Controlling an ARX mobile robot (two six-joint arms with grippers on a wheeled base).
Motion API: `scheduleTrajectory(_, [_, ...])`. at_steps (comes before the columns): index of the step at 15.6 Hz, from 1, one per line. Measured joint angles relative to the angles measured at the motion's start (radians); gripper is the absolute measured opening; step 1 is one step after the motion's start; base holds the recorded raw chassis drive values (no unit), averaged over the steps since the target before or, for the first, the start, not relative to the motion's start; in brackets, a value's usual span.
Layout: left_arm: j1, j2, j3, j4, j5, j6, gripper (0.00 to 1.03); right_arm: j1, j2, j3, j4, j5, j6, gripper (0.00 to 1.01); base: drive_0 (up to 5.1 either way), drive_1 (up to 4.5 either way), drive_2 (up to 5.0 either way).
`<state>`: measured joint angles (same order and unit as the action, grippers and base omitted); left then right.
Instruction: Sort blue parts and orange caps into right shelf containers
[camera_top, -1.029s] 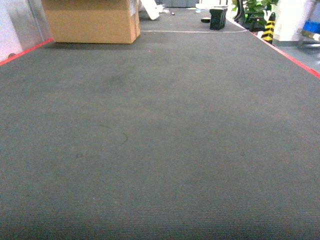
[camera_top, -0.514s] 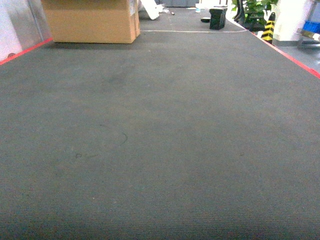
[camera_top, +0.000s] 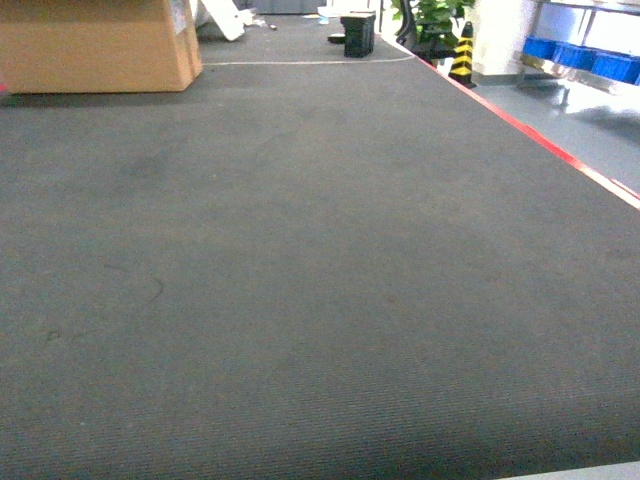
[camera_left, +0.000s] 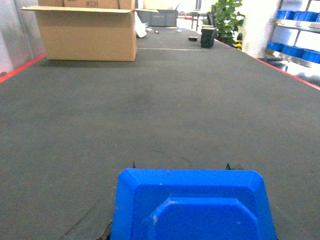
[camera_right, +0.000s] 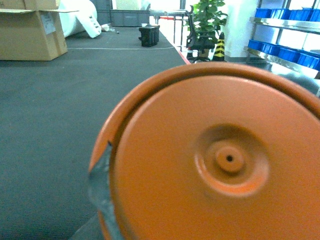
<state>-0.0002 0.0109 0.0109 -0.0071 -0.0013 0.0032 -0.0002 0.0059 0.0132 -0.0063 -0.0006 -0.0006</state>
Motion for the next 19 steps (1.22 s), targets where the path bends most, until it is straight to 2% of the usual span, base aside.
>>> scheduleTrajectory(19, [0.0, 0.0, 0.0, 0.0, 0.0, 0.0, 0.42, 0.0, 0.0, 0.0, 0.0, 0.0, 0.0, 0.46, -1.7, -1.67, -1.7])
